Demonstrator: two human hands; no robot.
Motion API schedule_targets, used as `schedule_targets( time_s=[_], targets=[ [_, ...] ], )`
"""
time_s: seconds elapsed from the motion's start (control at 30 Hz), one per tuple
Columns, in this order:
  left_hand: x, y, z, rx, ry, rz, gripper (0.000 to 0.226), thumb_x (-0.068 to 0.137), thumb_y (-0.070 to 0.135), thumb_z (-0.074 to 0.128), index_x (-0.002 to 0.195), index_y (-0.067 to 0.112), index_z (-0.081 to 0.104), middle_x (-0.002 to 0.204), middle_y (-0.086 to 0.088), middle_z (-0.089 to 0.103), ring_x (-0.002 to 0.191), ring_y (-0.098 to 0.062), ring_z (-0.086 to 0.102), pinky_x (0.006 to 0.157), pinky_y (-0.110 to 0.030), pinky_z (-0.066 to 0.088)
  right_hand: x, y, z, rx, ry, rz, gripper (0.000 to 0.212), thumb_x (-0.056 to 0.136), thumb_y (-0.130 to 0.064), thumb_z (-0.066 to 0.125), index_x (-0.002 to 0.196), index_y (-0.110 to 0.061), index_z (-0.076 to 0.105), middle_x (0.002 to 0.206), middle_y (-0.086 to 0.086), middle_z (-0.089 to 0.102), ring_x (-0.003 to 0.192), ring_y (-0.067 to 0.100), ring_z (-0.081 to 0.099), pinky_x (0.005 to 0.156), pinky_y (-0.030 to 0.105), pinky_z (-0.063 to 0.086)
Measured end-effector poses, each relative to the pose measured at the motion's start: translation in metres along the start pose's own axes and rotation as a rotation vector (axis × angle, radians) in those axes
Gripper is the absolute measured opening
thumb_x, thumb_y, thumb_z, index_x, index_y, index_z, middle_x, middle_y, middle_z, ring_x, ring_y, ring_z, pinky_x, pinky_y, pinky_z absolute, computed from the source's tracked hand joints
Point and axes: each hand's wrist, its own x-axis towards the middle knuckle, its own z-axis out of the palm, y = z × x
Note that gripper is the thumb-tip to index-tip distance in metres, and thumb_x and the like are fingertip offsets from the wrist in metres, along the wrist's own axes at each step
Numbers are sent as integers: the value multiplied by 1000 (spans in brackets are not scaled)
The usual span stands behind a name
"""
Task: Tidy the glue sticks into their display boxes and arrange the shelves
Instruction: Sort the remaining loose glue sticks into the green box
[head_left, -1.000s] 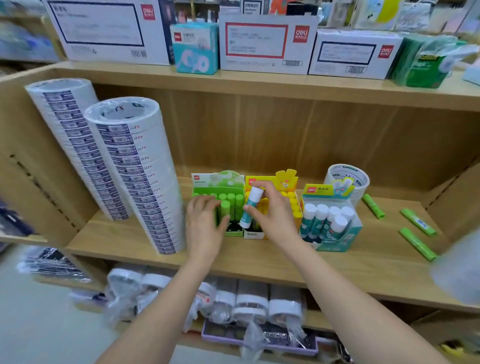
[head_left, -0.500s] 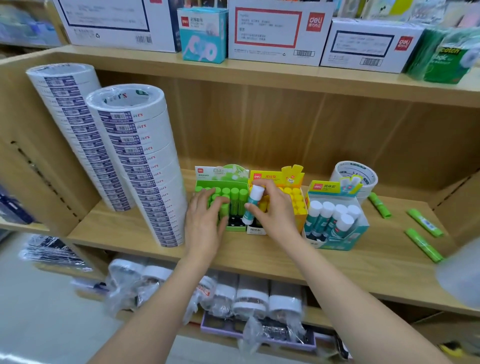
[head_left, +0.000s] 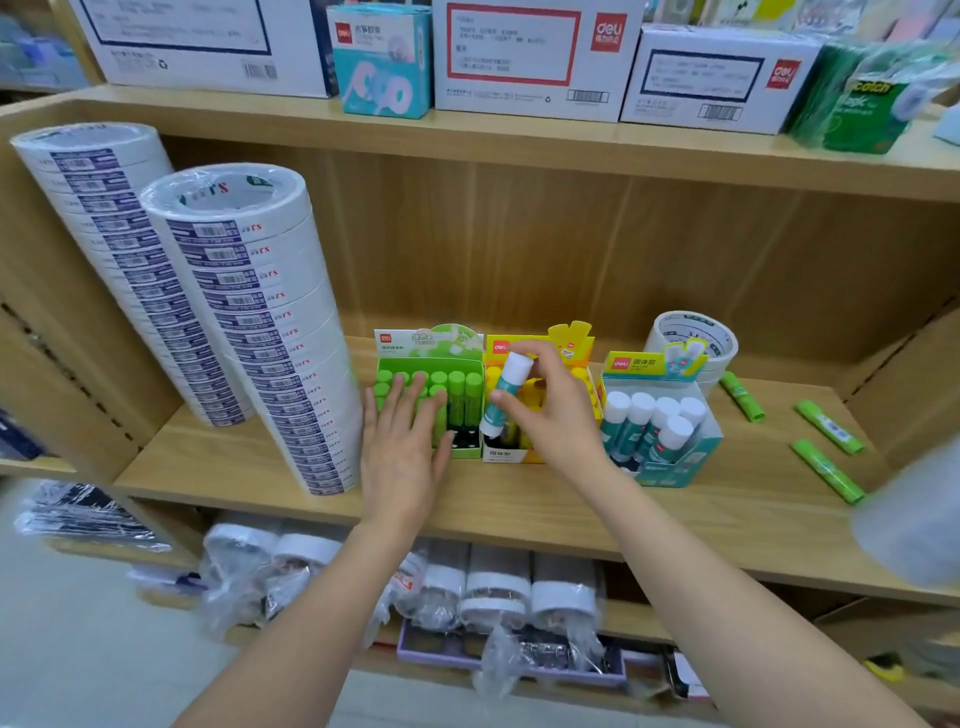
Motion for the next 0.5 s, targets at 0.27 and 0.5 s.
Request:
schedule_targets(
  time_s=[0.27,0.5],
  targets=[
    [31,74,0,-364,-113,282,44,92,22,53,137,18,54,151,-6,42,144,-29,31,120,-48,18,-16,2,-77,-86,236,-20,42,83,-19,77,119,-21,54,100,-17,57,91,2,56,81,17,45],
    [27,101,26,-167,-385,408,65,100,35,45,155,36,11,165,1,9,152,-23,0,118,-54,-13,-52,37,-98,-261,324,83,44,77,-23,77,115,-16,56,106,-7,63,94,21,61,86,52,48]
  ],
)
